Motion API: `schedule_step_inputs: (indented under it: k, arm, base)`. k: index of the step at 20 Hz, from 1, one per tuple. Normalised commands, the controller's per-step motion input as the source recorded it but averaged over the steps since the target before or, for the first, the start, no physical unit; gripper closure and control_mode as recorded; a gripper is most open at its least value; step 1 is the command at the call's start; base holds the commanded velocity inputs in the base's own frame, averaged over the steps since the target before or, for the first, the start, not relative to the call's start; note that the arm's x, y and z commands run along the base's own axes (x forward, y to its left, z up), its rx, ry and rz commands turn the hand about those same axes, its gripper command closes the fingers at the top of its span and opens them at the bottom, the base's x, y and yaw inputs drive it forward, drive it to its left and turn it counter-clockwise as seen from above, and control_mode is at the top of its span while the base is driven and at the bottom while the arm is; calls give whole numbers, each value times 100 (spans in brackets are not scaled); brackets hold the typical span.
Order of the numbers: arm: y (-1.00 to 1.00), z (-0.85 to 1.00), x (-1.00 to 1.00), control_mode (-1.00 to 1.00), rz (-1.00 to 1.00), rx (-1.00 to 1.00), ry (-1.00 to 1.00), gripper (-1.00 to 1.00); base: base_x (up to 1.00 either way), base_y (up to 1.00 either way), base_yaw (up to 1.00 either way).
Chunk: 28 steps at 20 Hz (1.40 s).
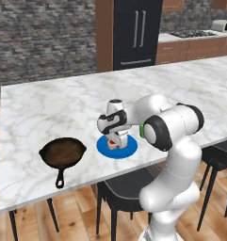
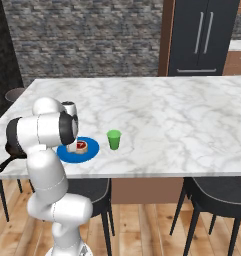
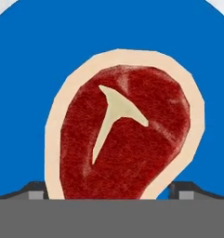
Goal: Pick up the pan with the steak in it and place it on the dining table. Then place the steak on the plate.
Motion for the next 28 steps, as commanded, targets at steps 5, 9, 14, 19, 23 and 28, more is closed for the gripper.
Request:
schedule_step_inputs:
  k: [5, 9, 14, 19, 23, 28]
  arm:
    - [-11, 6, -1, -100, -2, 3, -3, -100]
    - [-1, 63, 3, -100, -6, 6, -5, -100]
    - [-2, 67, -17, -100, -6, 2, -3, -100]
    - [-29, 37, -95, -100, -5, 1, -6, -100]
    - [-32, 38, -84, -100, -1, 7, -33, -100]
    - [-16, 13, -48, -100, 0, 5, -39, -100]
  base:
    - [0, 0, 0]
    - [0, 0, 0]
    - [0, 0, 0]
    - [0, 0, 0]
    - [0, 0, 0]
    - [0, 0, 0]
